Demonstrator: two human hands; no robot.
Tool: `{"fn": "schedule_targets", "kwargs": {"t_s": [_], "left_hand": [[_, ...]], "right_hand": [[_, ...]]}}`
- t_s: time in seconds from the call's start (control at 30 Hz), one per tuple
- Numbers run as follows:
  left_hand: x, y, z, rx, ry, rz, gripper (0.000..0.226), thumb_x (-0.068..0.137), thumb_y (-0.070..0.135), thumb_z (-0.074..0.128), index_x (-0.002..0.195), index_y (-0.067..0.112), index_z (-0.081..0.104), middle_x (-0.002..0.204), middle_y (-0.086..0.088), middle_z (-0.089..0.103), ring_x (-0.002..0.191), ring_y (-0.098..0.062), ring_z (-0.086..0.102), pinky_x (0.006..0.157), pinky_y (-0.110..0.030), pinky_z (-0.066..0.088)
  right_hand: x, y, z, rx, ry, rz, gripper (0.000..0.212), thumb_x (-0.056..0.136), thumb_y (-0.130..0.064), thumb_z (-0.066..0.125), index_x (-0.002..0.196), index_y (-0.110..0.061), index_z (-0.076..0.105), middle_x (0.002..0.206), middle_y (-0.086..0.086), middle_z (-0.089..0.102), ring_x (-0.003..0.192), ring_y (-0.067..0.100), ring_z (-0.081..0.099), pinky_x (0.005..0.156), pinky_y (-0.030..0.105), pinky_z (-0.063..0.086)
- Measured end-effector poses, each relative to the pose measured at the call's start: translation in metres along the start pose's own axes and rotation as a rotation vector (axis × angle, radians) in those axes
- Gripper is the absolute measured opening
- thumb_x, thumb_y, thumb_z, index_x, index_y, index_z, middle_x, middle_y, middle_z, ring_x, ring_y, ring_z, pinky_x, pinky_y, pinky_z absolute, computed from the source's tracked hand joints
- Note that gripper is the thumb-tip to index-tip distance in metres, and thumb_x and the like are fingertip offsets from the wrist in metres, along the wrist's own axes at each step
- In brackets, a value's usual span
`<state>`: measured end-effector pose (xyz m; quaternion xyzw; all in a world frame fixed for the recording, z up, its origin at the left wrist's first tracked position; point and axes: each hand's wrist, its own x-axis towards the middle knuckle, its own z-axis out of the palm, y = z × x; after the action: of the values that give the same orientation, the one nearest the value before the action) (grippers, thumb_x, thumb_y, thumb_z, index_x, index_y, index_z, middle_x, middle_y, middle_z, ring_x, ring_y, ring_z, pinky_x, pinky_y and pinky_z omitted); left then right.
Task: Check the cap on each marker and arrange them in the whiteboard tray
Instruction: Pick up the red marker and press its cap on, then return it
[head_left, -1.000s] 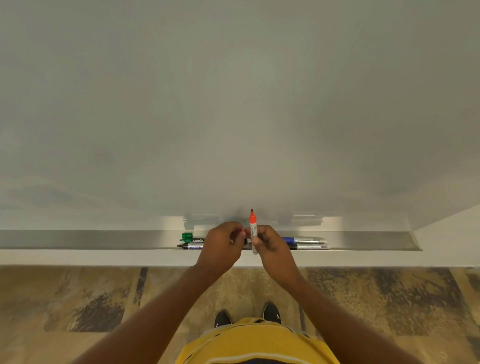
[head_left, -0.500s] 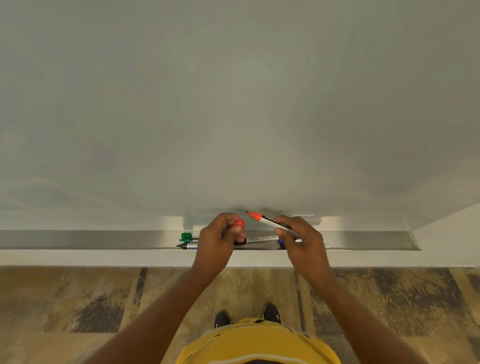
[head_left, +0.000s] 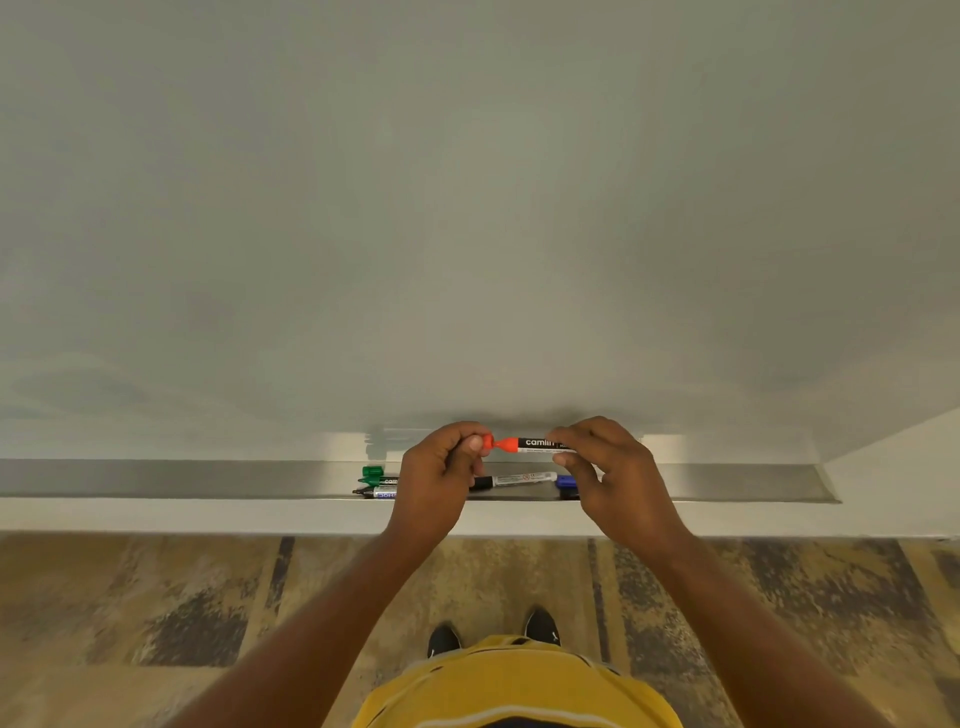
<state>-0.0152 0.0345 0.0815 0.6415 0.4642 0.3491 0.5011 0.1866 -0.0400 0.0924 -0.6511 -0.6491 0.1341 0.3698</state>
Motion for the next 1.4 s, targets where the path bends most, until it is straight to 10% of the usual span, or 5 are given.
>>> {"fn": "schedule_targets", "kwargs": {"t_s": [0.47, 0.7, 1.03, 1.4], "left_hand": [[0.007, 0.002, 0.003, 0.014, -0.009, -0.059, 0.021, 0.095, 0.007, 0.056, 0.098, 0.015, 0.075, 0.071, -0.014, 0.07, 0.058, -0.009, 0.059, 0.061, -0.023, 0.054], [0.024, -0.016, -0.001, 0.386, -0.268, 0.001, 0.019, 0.093, 0.011, 0.058, 0.103, 0.02, 0.072, 0.087, 0.003, 0.069, 0.078, -0.011, 0.062, 0.074, -0.024, 0.049], [0.013, -0.095, 0.021, 0.796, -0.15, 0.112, 0.011, 0.085, 0.01, 0.065, 0.087, 0.011, 0.076, 0.086, -0.008, 0.065, 0.081, -0.029, 0.059, 0.07, -0.035, 0.05], [0.013, -0.117, 0.031, 0.967, -0.17, 0.151, 0.009, 0.083, 0.022, 0.071, 0.088, 0.015, 0.076, 0.086, -0.003, 0.061, 0.079, -0.025, 0.056, 0.069, -0.035, 0.047]], "right_hand": [[0.006, 0.001, 0.02, -0.049, 0.069, -0.023, 0.029, 0.082, 0.005, 0.065, 0.107, -0.009, 0.068, 0.099, 0.005, 0.066, 0.092, 0.015, 0.056, 0.085, 0.011, 0.041], [0.005, 0.029, 0.032, 0.034, -0.087, 0.034, 0.031, 0.085, -0.001, 0.065, 0.113, -0.015, 0.066, 0.105, 0.0, 0.064, 0.099, 0.012, 0.055, 0.089, 0.012, 0.039], [-0.031, 0.109, 0.018, -0.156, -0.151, 0.405, 0.039, 0.09, 0.005, 0.054, 0.124, -0.012, 0.061, 0.127, 0.008, 0.062, 0.114, 0.024, 0.059, 0.099, 0.025, 0.038], [-0.038, 0.127, 0.027, -0.28, -0.249, 0.355, 0.039, 0.083, 0.007, 0.058, 0.119, -0.009, 0.063, 0.121, 0.012, 0.064, 0.11, 0.03, 0.058, 0.098, 0.034, 0.043]]}}
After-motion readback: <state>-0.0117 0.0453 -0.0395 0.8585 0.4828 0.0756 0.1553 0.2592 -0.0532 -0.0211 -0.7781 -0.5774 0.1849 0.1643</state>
